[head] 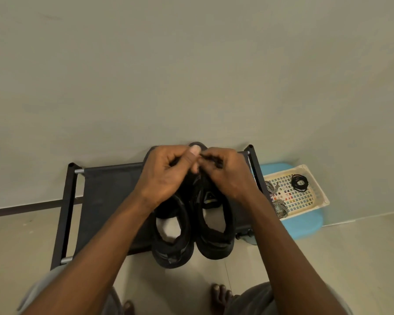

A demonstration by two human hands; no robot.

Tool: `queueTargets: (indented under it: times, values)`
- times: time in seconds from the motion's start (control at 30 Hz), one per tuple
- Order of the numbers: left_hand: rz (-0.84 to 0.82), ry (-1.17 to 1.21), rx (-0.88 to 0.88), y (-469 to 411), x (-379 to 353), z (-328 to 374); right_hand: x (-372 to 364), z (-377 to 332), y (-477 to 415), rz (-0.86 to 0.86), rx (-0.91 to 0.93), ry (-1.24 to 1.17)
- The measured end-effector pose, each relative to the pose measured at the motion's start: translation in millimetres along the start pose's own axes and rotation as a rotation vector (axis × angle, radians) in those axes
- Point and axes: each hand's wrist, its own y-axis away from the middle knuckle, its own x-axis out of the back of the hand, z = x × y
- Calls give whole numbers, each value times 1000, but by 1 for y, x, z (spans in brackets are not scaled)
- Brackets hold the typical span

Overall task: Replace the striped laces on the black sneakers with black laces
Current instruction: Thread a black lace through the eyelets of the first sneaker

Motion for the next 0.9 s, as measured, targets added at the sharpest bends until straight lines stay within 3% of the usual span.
queueTargets:
  times: [0.07,0.13,0.23,0.37,0.5,0.53,0.6,0.7,0.77,0.9]
  values:
    - [114,-37,14,1,15,-5,11,9,-1,167,-74,-102]
    - [177,-219,76,2,32,-14,23,16,-2,260,-123,-271]
    - [80,-604,233,5,49,-27,28,22,-4,293,-168,-423]
    - [19,-776,382,4,49,-27,22,28,-9,367,-184,-540]
    - [139,-987,259,2,38,-21,9,18,-6,346,-90,-355]
    - [182,-943,194,2,33,-21,3,14,-4,300,-48,-260]
    - [189,-573,171,-1,23,-17,-9,7,2,189,91,-55]
    - [67,94,351,-6,12,-10,-26,-2,9,43,278,192]
    - [11,212,398,-7,10,-13,-31,-3,10,3,306,222]
    - [-13,317,415,-8,13,-21,-34,-1,9,-2,201,7]
